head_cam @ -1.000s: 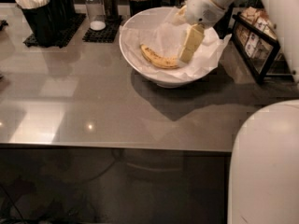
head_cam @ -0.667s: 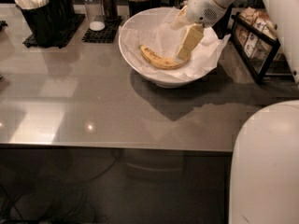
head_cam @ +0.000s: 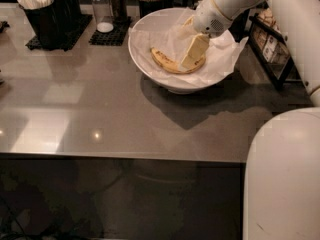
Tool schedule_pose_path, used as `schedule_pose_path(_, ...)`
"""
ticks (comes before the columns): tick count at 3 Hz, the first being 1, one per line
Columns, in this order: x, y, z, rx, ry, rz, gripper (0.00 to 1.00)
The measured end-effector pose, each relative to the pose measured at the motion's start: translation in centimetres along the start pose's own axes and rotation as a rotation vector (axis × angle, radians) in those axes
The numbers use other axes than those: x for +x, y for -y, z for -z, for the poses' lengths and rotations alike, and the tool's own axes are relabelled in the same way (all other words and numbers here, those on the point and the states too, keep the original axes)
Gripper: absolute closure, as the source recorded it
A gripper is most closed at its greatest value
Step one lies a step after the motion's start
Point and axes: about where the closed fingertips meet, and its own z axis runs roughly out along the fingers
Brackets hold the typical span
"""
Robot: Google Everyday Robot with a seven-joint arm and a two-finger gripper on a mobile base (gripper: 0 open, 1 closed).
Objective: Pick banana from white bowl
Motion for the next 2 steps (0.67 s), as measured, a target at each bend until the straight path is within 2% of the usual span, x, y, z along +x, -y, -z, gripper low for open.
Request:
schedule_pose_path(1,0.1,0.6,-3.0,-0.046,0.014,0.019,0.26)
schedule_pose_path(2,0.4,1.2,-4.9,-0.061,0.017,0.019,0.27)
